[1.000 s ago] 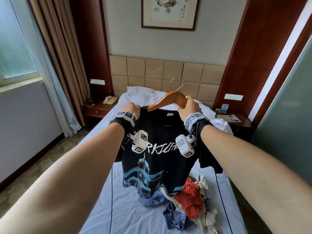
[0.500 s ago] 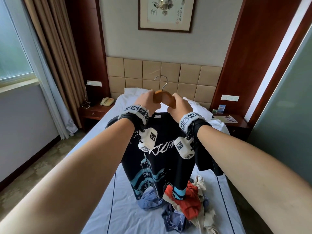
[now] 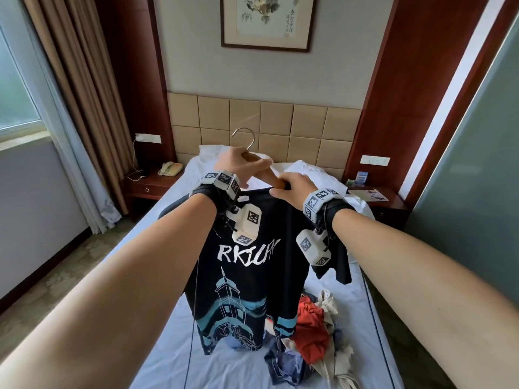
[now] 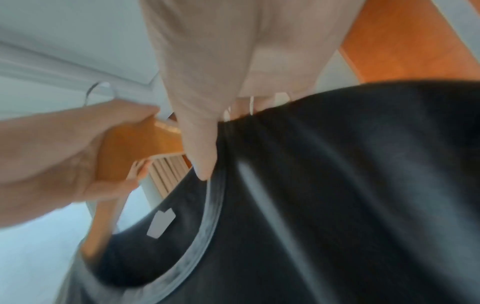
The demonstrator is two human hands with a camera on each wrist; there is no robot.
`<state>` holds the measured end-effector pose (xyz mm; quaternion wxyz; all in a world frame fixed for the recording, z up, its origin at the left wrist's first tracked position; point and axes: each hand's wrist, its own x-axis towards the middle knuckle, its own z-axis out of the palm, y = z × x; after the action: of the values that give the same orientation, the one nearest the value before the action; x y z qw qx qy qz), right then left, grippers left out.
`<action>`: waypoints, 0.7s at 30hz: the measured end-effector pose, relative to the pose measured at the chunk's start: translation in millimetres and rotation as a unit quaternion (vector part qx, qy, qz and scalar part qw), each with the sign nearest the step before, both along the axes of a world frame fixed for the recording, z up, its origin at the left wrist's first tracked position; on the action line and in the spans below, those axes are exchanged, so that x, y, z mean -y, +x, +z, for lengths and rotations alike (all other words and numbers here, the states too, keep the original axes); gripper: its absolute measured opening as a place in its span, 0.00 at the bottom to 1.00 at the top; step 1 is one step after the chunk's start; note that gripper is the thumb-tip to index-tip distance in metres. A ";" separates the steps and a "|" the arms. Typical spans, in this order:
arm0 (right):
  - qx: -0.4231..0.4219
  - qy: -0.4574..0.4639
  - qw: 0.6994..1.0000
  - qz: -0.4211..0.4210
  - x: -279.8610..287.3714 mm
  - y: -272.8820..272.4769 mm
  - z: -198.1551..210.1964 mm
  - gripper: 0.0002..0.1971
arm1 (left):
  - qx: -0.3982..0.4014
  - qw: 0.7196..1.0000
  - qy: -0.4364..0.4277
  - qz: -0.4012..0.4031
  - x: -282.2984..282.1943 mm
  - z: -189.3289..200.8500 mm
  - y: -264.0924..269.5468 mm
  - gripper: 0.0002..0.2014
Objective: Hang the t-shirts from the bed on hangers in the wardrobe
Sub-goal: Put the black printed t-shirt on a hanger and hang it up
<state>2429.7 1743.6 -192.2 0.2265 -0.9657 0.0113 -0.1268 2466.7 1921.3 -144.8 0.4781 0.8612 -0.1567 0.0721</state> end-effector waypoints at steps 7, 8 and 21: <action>-0.215 -0.144 0.965 -0.040 34.8 -4.1 -6.1 0.26 | 0.024 0.996 0.022 0.079 -11.0 -2.5 1.1 0.14; -0.220 -0.170 0.959 -0.056 37.9 -6.0 -9.3 0.22 | 0.032 0.995 0.034 0.083 -10.8 -1.0 0.6 0.14; -0.186 -0.273 0.929 -0.165 57.9 -8.6 -11.2 0.12 | 0.074 0.985 0.100 0.119 -2.8 -2.8 1.7 0.12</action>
<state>2421.1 1685.7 -203.5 -0.0766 -0.9810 0.1770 0.0213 2468.4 1924.1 -147.7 0.3647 0.9095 -0.0944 0.1761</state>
